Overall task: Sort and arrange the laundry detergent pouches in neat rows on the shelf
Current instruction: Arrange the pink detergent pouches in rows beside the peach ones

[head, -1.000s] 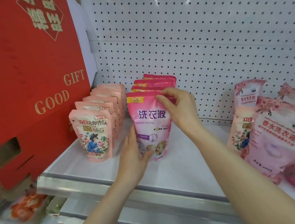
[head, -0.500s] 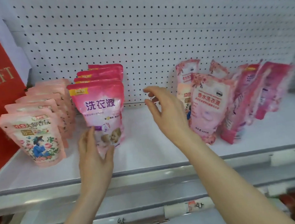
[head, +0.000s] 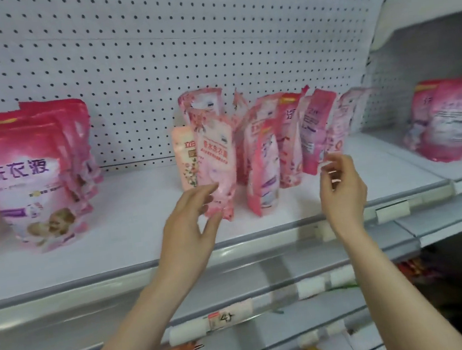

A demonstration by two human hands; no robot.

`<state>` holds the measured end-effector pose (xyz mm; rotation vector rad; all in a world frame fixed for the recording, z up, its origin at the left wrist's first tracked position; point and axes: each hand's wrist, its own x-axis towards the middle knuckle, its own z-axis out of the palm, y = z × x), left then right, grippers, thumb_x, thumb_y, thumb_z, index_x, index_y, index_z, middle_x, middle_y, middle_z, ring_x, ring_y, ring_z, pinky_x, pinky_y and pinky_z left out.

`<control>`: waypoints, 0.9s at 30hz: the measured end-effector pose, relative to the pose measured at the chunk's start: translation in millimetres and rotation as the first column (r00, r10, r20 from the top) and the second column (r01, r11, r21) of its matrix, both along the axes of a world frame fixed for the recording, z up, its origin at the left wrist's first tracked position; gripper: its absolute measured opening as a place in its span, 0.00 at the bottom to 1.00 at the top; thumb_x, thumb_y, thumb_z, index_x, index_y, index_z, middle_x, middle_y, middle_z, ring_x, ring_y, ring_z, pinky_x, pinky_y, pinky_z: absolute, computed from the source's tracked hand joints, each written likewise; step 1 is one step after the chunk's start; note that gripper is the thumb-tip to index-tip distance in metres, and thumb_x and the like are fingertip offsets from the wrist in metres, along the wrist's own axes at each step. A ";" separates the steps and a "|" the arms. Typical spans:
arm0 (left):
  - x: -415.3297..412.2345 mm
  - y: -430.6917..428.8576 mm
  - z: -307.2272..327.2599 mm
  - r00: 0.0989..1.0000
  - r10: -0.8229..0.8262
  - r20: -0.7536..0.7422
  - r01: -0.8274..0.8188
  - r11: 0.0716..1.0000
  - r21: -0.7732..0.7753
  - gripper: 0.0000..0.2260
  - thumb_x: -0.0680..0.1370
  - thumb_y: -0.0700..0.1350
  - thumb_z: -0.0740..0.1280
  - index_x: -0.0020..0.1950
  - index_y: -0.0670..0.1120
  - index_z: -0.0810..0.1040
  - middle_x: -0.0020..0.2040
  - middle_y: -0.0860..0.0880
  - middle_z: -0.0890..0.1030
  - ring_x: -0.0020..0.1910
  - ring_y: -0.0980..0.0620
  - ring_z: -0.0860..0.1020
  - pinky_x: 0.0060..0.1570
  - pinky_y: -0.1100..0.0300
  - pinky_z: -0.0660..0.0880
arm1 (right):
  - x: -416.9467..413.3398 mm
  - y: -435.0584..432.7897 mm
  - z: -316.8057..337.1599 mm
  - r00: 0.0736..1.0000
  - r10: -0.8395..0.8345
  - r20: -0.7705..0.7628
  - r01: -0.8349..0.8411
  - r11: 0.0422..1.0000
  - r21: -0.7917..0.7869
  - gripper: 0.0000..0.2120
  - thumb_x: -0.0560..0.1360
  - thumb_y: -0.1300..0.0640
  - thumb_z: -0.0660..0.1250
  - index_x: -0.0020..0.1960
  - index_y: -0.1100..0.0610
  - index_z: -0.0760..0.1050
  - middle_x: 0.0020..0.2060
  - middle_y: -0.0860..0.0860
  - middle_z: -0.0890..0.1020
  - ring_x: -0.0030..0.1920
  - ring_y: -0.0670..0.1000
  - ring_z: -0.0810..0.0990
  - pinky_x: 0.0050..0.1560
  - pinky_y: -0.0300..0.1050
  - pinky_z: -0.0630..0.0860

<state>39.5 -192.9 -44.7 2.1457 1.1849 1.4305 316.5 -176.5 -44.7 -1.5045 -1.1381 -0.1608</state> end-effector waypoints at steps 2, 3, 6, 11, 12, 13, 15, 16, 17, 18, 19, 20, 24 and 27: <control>34.9 2.6 0.0 1.000 -0.011 -0.015 0.012 1.000 0.018 0.20 0.78 0.44 0.68 0.70 0.51 0.72 0.64 0.56 0.74 0.60 0.59 0.76 0.62 0.57 0.74 | 39.9 21.8 11.2 0.999 0.004 -0.046 -0.008 0.997 -0.078 0.14 0.78 0.61 0.62 0.63 0.54 0.71 0.50 0.51 0.82 0.46 0.53 0.80 0.54 0.52 0.77; 51.4 5.3 -1.6 1.000 0.008 -0.024 -0.008 1.000 0.026 0.22 0.78 0.45 0.67 0.71 0.51 0.71 0.67 0.56 0.73 0.64 0.57 0.74 0.65 0.56 0.72 | 57.5 32.9 15.6 0.998 0.013 -0.056 -0.019 0.993 -0.120 0.15 0.78 0.60 0.62 0.64 0.55 0.71 0.51 0.52 0.82 0.49 0.54 0.80 0.56 0.52 0.76; 94.9 12.0 -5.2 0.994 0.111 -0.011 -0.111 0.994 -0.007 0.29 0.78 0.46 0.68 0.77 0.50 0.61 0.73 0.58 0.64 0.72 0.58 0.65 0.70 0.61 0.63 | 97.1 60.4 25.8 0.997 0.067 -0.046 -0.075 0.972 -0.222 0.17 0.80 0.56 0.63 0.67 0.56 0.70 0.54 0.54 0.82 0.52 0.57 0.81 0.58 0.52 0.76; 134.6 22.0 -6.8 0.969 0.237 0.075 -0.228 0.967 -0.113 0.34 0.77 0.49 0.68 0.78 0.51 0.55 0.73 0.53 0.69 0.70 0.54 0.69 0.67 0.55 0.69 | 113.9 107.0 37.4 0.977 0.209 -0.031 -0.206 0.910 -0.360 0.24 0.78 0.46 0.65 0.69 0.57 0.70 0.59 0.55 0.81 0.59 0.57 0.80 0.62 0.51 0.73; 138.9 23.0 -6.6 0.958 0.270 0.094 -0.256 0.957 -0.139 0.34 0.77 0.48 0.68 0.78 0.51 0.54 0.72 0.53 0.70 0.69 0.54 0.70 0.65 0.57 0.70 | 110.5 115.8 38.2 0.972 0.233 -0.037 -0.230 0.894 -0.385 0.27 0.77 0.42 0.65 0.69 0.57 0.69 0.60 0.55 0.81 0.60 0.58 0.79 0.63 0.52 0.73; 142.5 24.3 -6.3 0.948 0.299 0.111 -0.280 0.946 -0.161 0.34 0.76 0.47 0.69 0.78 0.51 0.55 0.71 0.53 0.71 0.66 0.57 0.72 0.63 0.63 0.70 | 106.5 123.8 38.3 0.968 0.248 -0.038 -0.242 0.881 -0.407 0.30 0.75 0.39 0.66 0.69 0.57 0.69 0.59 0.55 0.81 0.60 0.58 0.79 0.62 0.54 0.73; 148.8 25.5 -3.1 0.929 0.346 0.129 -0.316 0.926 -0.209 0.32 0.77 0.46 0.69 0.77 0.49 0.58 0.67 0.53 0.74 0.53 0.69 0.74 0.52 0.76 0.68 | 100.3 134.8 36.8 0.972 0.234 -0.002 -0.210 0.870 -0.446 0.29 0.76 0.39 0.64 0.68 0.59 0.68 0.58 0.57 0.79 0.59 0.60 0.78 0.57 0.53 0.72; 150.7 26.2 -1.4 0.921 0.368 0.132 -0.332 0.914 -0.232 0.30 0.77 0.46 0.68 0.76 0.49 0.59 0.65 0.54 0.75 0.47 0.71 0.74 0.48 0.76 0.68 | 99.8 138.4 36.1 0.976 0.215 0.026 -0.181 0.873 -0.452 0.26 0.78 0.42 0.62 0.67 0.60 0.68 0.58 0.59 0.79 0.58 0.61 0.78 0.55 0.52 0.71; 152.5 26.5 0.5 0.912 0.388 0.133 -0.348 0.904 -0.249 0.29 0.77 0.47 0.68 0.75 0.48 0.60 0.62 0.54 0.76 0.44 0.70 0.74 0.47 0.71 0.69 | 101.7 140.1 35.4 0.977 0.207 0.048 -0.164 0.879 -0.447 0.21 0.80 0.47 0.61 0.66 0.60 0.68 0.58 0.60 0.78 0.58 0.63 0.77 0.52 0.52 0.69; 153.2 26.8 1.6 0.905 0.406 0.128 -0.365 0.895 -0.258 0.27 0.78 0.47 0.67 0.75 0.48 0.61 0.60 0.55 0.76 0.44 0.65 0.74 0.47 0.67 0.69 | 105.0 140.0 35.8 0.976 0.211 0.056 -0.165 0.882 -0.440 0.18 0.81 0.51 0.59 0.66 0.61 0.68 0.57 0.61 0.79 0.57 0.63 0.78 0.50 0.51 0.68; 153.1 27.2 1.6 0.901 0.416 0.122 -0.377 0.890 -0.256 0.26 0.78 0.47 0.67 0.74 0.48 0.62 0.58 0.56 0.75 0.47 0.61 0.74 0.48 0.64 0.69 | 110.9 139.2 35.2 0.973 0.227 0.041 -0.187 0.881 -0.434 0.17 0.81 0.54 0.59 0.66 0.60 0.68 0.57 0.61 0.79 0.57 0.63 0.78 0.50 0.51 0.69; 152.5 27.5 1.3 0.899 0.421 0.121 -0.382 0.889 -0.252 0.24 0.78 0.47 0.66 0.73 0.48 0.64 0.57 0.56 0.75 0.50 0.58 0.73 0.49 0.63 0.68 | 117.7 136.4 35.5 0.966 0.260 0.011 -0.230 0.873 -0.430 0.17 0.80 0.56 0.59 0.68 0.59 0.68 0.59 0.61 0.79 0.58 0.63 0.78 0.52 0.51 0.71; 147.6 29.4 -2.4 0.899 0.417 0.132 -0.371 0.887 -0.275 0.23 0.79 0.45 0.66 0.73 0.48 0.65 0.59 0.56 0.76 0.55 0.56 0.74 0.53 0.61 0.70 | 150.0 113.2 33.7 0.873 0.458 -0.165 -0.483 0.771 -0.415 0.19 0.81 0.59 0.59 0.72 0.54 0.67 0.64 0.54 0.78 0.63 0.58 0.76 0.64 0.52 0.72; 145.3 28.9 -3.2 0.908 0.394 0.143 -0.342 0.893 -0.293 0.24 0.77 0.48 0.66 0.72 0.50 0.65 0.64 0.51 0.77 0.60 0.50 0.77 0.59 0.50 0.75 | 165.2 95.4 34.5 0.758 0.541 -0.365 -0.649 0.682 -0.337 0.18 0.81 0.63 0.61 0.69 0.55 0.70 0.62 0.51 0.79 0.64 0.54 0.76 0.66 0.52 0.71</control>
